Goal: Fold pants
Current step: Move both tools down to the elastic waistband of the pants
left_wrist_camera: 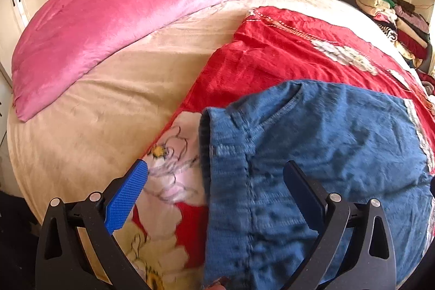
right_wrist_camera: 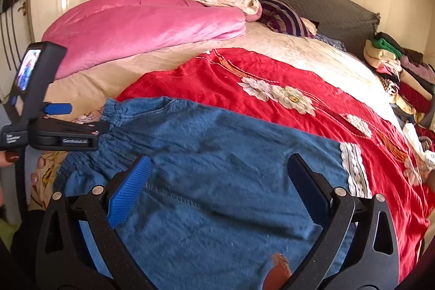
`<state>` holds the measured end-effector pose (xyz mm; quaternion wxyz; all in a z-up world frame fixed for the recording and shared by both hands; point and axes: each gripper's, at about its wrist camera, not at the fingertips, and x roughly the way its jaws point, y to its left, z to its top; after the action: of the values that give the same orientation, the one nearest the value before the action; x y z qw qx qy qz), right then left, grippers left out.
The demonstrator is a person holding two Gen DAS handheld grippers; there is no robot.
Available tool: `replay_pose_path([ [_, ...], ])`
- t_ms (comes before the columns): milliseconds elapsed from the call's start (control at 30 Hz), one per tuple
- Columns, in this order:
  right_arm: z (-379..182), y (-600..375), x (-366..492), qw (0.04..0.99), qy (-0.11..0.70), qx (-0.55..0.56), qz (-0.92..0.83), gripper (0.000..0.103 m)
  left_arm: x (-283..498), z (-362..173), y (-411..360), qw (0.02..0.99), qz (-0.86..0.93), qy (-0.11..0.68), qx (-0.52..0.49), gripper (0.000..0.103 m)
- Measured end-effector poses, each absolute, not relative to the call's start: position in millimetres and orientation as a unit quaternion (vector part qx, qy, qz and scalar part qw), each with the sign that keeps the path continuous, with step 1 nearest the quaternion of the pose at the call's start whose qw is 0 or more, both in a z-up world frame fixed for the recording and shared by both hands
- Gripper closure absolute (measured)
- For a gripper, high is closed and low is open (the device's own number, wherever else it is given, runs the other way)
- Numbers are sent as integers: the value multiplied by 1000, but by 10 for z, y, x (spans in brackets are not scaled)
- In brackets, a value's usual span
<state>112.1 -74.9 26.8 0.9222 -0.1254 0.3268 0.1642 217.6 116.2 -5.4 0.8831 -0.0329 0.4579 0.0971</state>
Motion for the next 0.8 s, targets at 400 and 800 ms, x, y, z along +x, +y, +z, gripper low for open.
replay_pose_path([
  [400,38,-619,1890,895,372,-119,217,8,2738,-401,1394,861,99,496,-53,4],
  [800,-312,-320,2635,854,403,-197,266,8,2772,-419,1382,878,19,470,-87,60],
])
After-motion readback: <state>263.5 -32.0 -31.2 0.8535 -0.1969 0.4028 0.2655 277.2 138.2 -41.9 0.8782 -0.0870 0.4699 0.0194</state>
